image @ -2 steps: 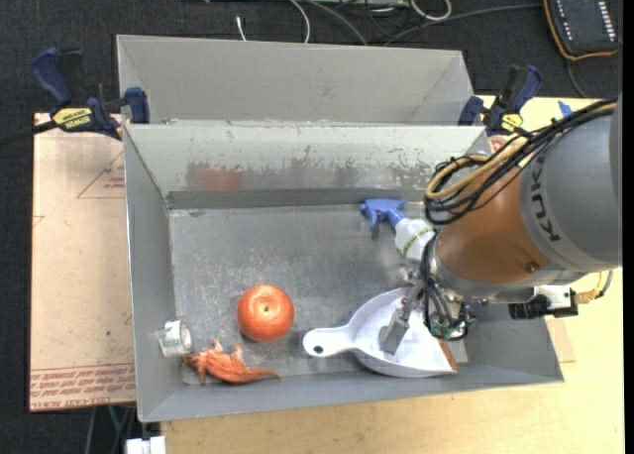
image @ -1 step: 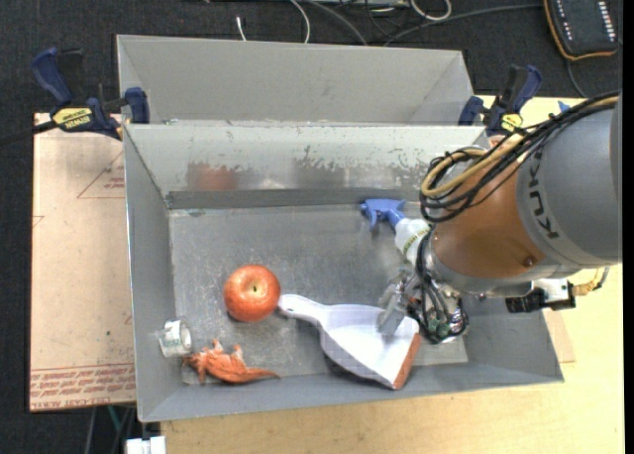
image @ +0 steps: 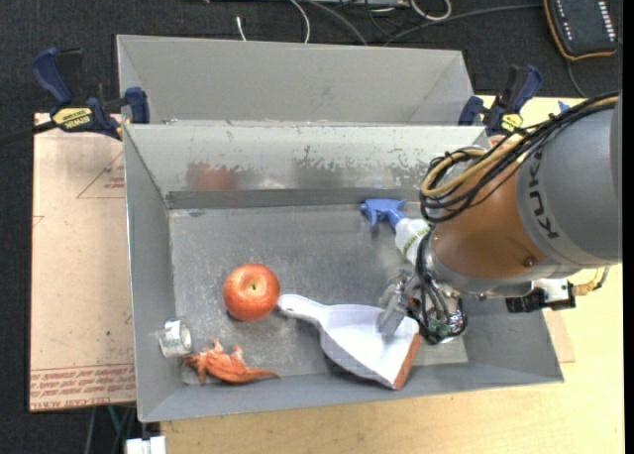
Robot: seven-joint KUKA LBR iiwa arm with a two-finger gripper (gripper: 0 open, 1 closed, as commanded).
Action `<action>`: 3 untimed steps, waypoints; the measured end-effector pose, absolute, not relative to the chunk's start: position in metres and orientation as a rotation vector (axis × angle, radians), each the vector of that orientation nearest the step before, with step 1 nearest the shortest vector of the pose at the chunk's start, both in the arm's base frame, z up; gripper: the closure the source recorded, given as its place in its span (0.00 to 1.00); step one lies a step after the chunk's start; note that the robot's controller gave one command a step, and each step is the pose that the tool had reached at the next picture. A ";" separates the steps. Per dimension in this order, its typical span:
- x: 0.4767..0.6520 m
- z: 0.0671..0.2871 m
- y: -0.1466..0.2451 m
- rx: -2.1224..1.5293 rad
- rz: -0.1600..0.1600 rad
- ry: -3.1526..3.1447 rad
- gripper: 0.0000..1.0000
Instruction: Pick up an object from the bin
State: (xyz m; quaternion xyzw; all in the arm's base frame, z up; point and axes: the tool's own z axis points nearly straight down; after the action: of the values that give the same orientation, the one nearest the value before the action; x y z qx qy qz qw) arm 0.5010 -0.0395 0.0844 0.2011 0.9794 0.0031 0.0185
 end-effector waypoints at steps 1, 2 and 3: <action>0.504 0.084 -0.041 0.593 0.010 3.047 1.00; 0.522 0.097 -0.039 0.577 0.010 3.048 1.00; 0.501 0.086 -0.047 0.539 0.010 3.052 0.00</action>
Offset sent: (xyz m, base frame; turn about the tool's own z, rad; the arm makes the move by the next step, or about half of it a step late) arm 0.0200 0.0004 0.0129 -0.0293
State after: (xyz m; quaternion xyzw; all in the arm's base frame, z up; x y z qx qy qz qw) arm 0.5012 -0.0472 0.0862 0.1740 0.9845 0.0031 0.0210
